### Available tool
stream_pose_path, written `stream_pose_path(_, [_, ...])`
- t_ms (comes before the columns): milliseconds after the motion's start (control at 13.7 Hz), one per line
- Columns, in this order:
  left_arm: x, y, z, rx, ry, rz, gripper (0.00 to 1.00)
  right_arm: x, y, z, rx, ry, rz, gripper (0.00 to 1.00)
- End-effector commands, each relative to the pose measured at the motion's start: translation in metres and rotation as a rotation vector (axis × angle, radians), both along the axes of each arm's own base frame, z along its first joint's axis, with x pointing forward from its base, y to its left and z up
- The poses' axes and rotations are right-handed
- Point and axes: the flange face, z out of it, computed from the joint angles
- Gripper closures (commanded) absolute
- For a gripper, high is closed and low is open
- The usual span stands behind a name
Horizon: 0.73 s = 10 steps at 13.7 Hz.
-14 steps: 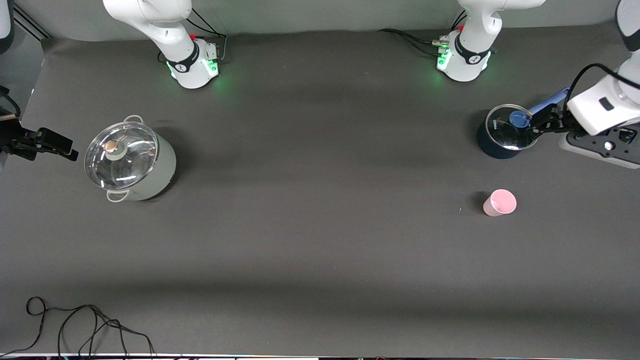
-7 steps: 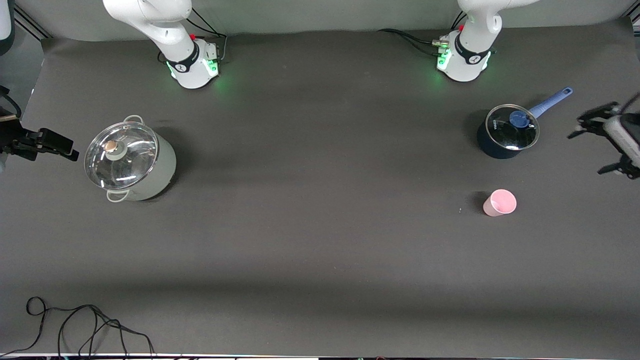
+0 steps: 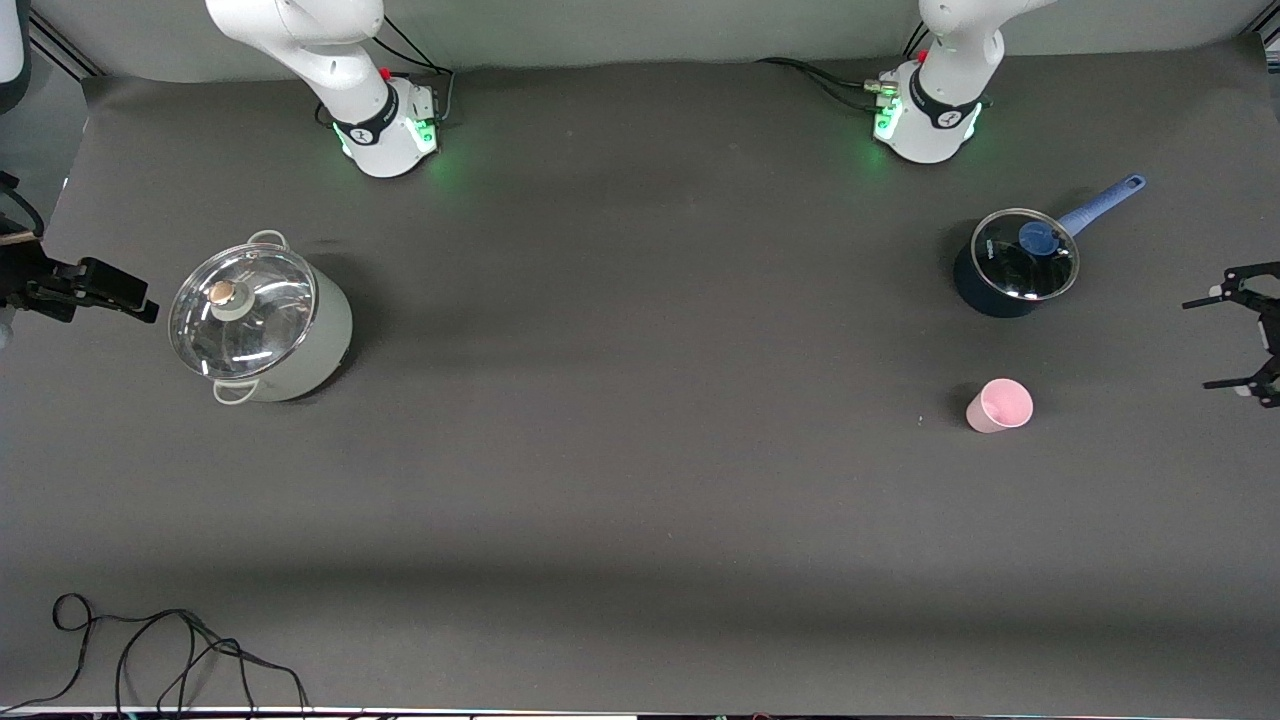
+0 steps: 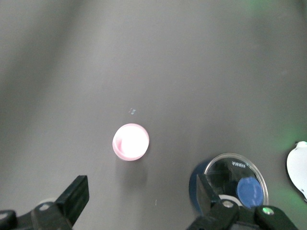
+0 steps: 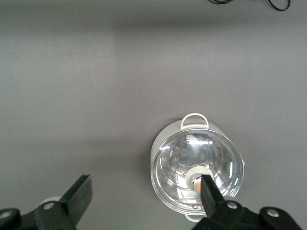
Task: Transfer pink cup from left to right arm
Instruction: 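Lower the left gripper and move it toward the pink cup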
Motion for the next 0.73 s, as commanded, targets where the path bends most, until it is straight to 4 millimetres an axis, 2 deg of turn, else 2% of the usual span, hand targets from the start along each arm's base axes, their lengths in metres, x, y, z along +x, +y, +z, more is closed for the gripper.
stream_pose_path(0, [-0.003,0.036,-0.076,-0.289,-0.014,-0.057,0.00,0.000,-0.001,0.003,0.005,0.000,0.013,0.00])
stream_pose_path(146, [-0.014,0.051,-0.150,-0.513,-0.019,-0.057,0.00,0.000,-0.002,0.003,0.005,0.000,0.010,0.00])
stream_pose_path(293, [-0.017,0.056,-0.196,-0.584,-0.101,-0.103,0.00,0.000,-0.002,0.003,0.005,0.000,0.010,0.00])
stream_pose_path(439, [-0.019,0.050,-0.246,-0.668,-0.137,-0.095,0.00,0.000,-0.002,0.003,0.005,0.000,0.009,0.00])
stream_pose_path(659, [-0.025,0.048,-0.301,-0.701,-0.186,-0.087,0.00,0.000,-0.002,0.003,0.005,0.000,0.010,0.00])
